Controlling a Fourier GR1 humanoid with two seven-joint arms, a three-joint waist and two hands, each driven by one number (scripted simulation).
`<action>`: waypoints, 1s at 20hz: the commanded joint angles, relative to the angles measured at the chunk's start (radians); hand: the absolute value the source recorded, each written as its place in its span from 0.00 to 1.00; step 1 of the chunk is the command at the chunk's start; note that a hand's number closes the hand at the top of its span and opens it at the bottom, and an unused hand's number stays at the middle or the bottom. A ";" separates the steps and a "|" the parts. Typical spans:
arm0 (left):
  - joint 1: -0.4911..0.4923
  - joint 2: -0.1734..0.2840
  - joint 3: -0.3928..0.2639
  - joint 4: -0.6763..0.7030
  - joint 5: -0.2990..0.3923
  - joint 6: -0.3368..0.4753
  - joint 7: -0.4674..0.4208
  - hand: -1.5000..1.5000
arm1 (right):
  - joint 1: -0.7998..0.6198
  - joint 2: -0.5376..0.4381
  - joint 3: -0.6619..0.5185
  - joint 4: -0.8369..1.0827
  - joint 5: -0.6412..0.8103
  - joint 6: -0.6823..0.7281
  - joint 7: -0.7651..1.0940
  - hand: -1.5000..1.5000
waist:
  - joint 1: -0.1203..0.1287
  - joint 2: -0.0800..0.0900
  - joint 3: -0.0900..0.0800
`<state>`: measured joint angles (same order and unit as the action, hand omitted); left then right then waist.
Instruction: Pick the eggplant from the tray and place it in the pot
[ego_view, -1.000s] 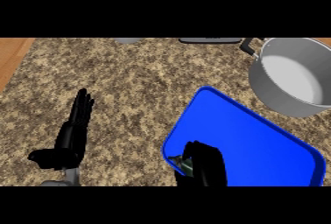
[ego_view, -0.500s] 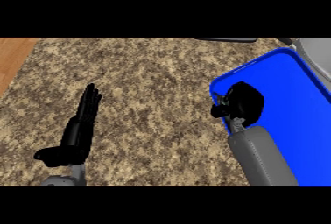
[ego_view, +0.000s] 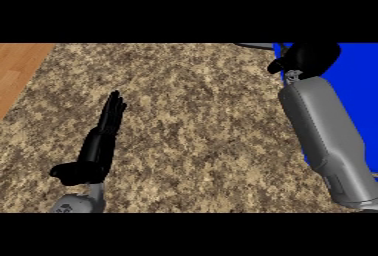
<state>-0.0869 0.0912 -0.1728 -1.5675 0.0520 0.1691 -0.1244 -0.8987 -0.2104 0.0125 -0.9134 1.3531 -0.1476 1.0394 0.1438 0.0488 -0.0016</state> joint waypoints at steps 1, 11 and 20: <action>-0.021 -0.008 0.002 0.022 -0.013 0.012 -0.005 0.50 | -0.147 -0.027 -0.025 0.164 0.108 -0.029 0.147 1.00 | -0.005 0.000 0.000; 0.011 0.005 0.015 0.021 0.005 -0.004 -0.004 0.50 | -0.257 -0.067 -0.131 0.376 0.243 -0.137 0.272 1.00 | -0.021 -0.005 0.002; 0.060 0.012 0.030 0.026 0.006 -0.007 -0.040 0.50 | -0.310 -0.128 -0.225 0.495 0.290 -0.138 0.279 1.00 | -0.065 -0.023 0.002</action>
<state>-0.0623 0.0883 -0.1524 -1.5428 0.0511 0.1777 -0.1397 -1.1756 -0.3270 -0.1820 -0.4660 1.6237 -0.2463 1.1457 0.0920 0.0337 0.0006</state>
